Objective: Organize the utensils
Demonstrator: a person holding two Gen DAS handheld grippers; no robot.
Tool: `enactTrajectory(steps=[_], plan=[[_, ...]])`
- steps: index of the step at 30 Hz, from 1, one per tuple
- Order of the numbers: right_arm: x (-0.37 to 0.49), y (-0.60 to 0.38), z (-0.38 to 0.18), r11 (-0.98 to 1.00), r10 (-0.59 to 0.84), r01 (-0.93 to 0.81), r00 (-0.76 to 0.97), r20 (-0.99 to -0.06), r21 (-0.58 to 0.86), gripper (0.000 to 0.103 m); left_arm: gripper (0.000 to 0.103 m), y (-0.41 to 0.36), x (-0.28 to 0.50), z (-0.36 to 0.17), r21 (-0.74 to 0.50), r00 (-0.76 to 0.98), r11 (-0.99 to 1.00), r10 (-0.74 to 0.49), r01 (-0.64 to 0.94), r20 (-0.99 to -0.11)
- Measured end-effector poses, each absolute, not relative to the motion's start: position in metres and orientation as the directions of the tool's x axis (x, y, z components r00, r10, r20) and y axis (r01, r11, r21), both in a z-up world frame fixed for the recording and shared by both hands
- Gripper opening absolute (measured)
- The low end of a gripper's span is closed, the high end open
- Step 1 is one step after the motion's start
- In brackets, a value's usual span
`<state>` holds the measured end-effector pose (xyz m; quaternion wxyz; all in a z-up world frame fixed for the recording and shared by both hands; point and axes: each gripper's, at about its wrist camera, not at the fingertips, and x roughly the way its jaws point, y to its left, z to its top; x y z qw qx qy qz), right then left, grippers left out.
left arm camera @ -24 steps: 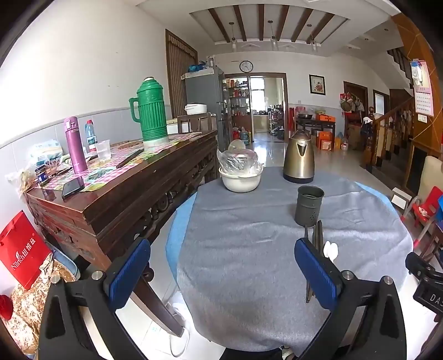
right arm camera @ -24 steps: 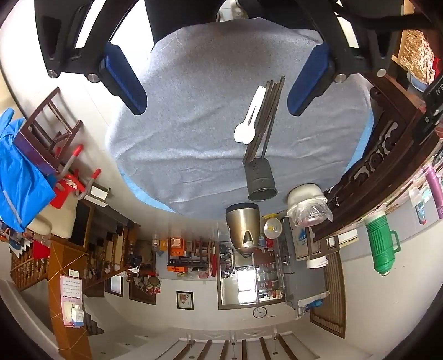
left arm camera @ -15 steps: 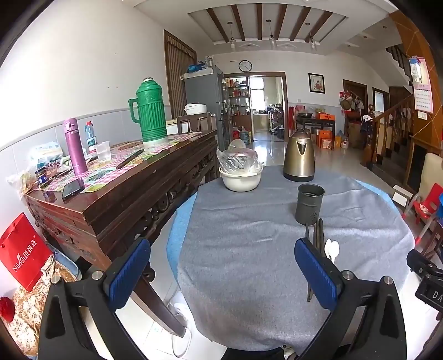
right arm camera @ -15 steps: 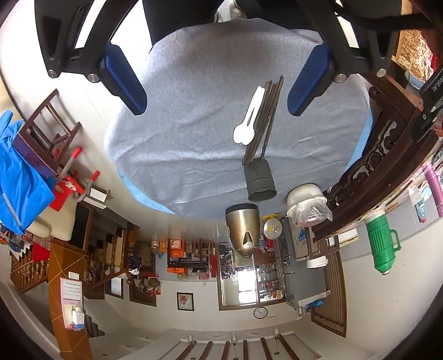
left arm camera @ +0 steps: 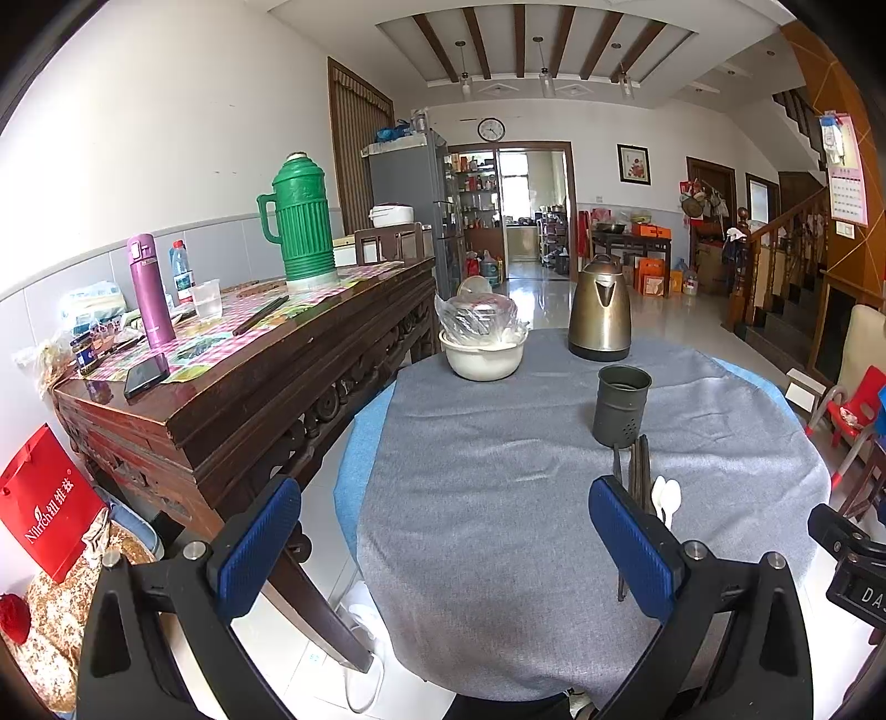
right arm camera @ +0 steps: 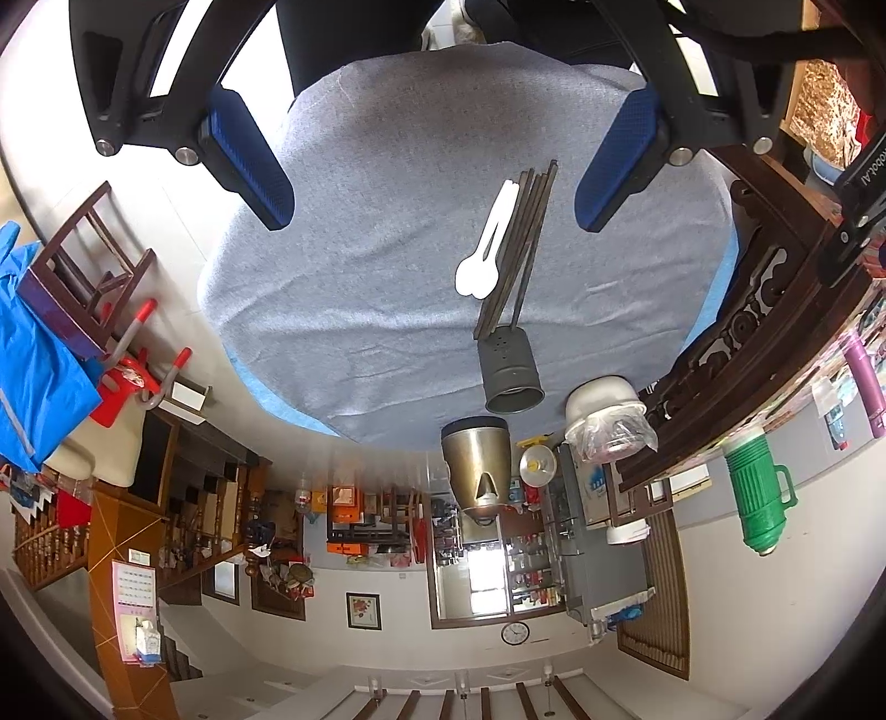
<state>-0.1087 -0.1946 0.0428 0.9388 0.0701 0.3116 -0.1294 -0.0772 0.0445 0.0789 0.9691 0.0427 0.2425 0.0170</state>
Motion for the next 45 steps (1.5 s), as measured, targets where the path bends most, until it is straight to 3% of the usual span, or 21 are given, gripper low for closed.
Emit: enactTrajectory(steps=[45], plan=[[-0.1091,-0.1972,0.0375,0.956,-0.164,0.281,0.744,-0.648,0.08,0.102,0.103,0.0457,-0.0792,0.072,0.087,0.874,0.996,0.044,-0.002,-0.484]])
